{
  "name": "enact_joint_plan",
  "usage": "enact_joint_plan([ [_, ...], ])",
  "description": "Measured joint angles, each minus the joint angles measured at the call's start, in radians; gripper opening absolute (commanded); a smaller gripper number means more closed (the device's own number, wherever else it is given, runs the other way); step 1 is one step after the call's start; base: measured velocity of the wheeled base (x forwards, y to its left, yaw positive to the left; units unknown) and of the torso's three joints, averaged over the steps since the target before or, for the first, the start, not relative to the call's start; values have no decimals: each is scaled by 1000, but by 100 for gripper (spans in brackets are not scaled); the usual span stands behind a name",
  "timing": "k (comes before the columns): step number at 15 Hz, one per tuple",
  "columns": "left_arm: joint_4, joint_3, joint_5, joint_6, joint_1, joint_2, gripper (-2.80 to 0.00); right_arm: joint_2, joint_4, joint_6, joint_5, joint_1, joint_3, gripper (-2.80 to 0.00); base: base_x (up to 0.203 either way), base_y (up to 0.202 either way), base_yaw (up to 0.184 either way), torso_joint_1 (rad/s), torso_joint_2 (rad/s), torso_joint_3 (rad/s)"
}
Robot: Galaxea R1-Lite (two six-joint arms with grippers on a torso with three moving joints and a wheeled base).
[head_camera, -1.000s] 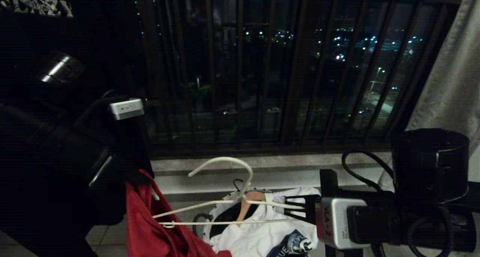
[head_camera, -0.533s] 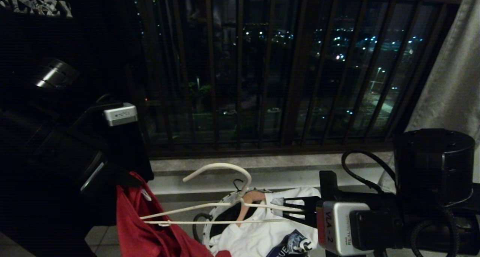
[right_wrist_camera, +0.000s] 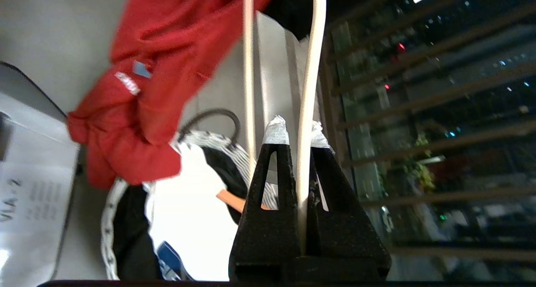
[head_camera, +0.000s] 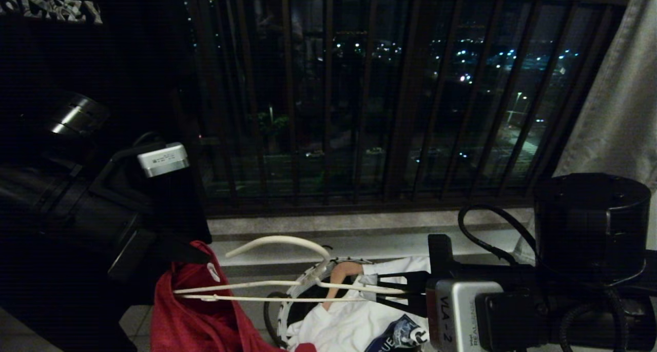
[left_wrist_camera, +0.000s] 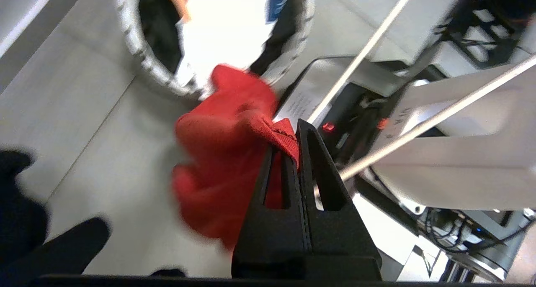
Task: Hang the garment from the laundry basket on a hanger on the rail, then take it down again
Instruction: Hang the clothes on the clothes rack
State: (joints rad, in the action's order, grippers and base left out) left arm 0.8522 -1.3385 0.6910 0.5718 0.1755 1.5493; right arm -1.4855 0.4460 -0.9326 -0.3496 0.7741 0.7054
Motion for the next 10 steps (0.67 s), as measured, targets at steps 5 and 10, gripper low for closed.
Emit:
enact_joint_plan([
  [5,-17,49,87,43,0,-32,-280,-15,2,23,0,46,19,-280,0,0,0,0,0,0],
  [10,-40,86,166,54,1,-76,-280,-38,2,39,0,66,42,-280,0,0,0,0,0,0],
])
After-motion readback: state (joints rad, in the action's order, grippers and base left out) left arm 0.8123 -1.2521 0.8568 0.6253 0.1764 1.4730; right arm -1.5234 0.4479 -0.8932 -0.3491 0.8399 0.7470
